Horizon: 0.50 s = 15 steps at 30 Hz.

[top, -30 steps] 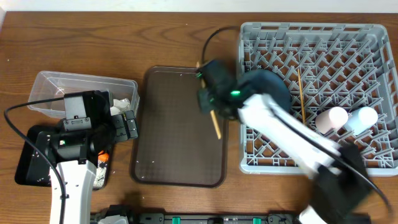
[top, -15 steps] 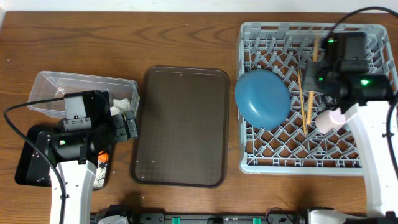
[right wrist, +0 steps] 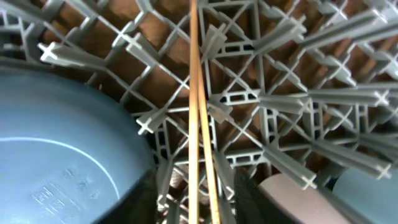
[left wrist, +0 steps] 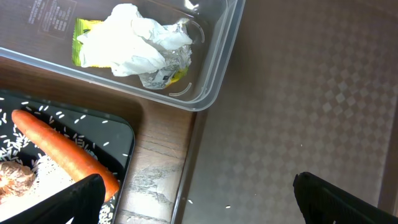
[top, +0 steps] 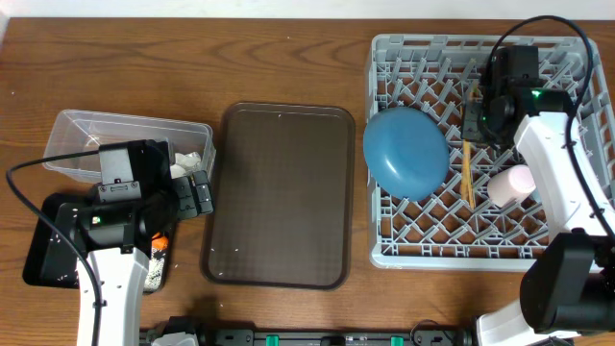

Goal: Sort waste into correct bins and load items into the dishwasher rack
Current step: 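Carry the second chopstick into the rack and stand it upright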

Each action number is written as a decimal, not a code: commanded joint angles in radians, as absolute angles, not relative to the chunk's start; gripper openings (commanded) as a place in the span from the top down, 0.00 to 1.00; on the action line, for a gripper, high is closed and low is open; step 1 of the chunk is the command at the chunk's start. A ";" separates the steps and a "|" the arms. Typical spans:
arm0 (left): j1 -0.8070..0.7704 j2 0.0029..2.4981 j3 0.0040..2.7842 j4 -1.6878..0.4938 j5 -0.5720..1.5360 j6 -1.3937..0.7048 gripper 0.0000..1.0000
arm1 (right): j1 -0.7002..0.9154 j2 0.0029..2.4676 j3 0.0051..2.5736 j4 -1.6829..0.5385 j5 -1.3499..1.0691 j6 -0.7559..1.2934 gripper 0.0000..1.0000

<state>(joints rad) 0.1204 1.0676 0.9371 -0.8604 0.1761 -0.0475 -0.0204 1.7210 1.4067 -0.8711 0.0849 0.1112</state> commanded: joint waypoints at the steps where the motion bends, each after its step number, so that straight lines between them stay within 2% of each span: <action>1: 0.117 1.059 0.957 -0.863 0.164 -0.038 0.02 | -0.025 1.669 1.422 -0.868 0.074 0.100 0.58; 6: 0.117 1.059 0.957 -0.863 0.164 -0.038 0.02 | -0.025 1.539 1.427 -0.871 -0.076 0.101 0.50; 9: 0.117 1.059 0.957 -0.863 0.163 -0.038 0.02 | -0.022 1.444 1.427 -0.876 -0.279 0.100 0.43; 11: 0.117 1.059 0.957 -0.863 0.163 -0.038 0.02 | -0.012 1.390 1.427 -0.875 -0.398 0.101 0.32; 12: 0.117 1.059 0.957 -0.863 0.164 -0.038 0.02 | -0.005 1.363 1.427 -0.875 -0.458 0.100 0.14; 13: 0.117 1.059 0.957 -0.863 0.163 -0.038 0.02 | 0.003 1.340 1.427 -0.875 -0.504 0.100 0.01; 15: 0.117 1.059 0.957 -0.863 0.164 -0.038 0.02 | 0.019 1.304 1.427 -0.878 -0.540 0.101 0.01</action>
<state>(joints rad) 0.1204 1.0676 0.9371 -0.8604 0.1757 -0.0475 -0.0101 1.3422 1.4113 -0.8722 -0.3481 0.1009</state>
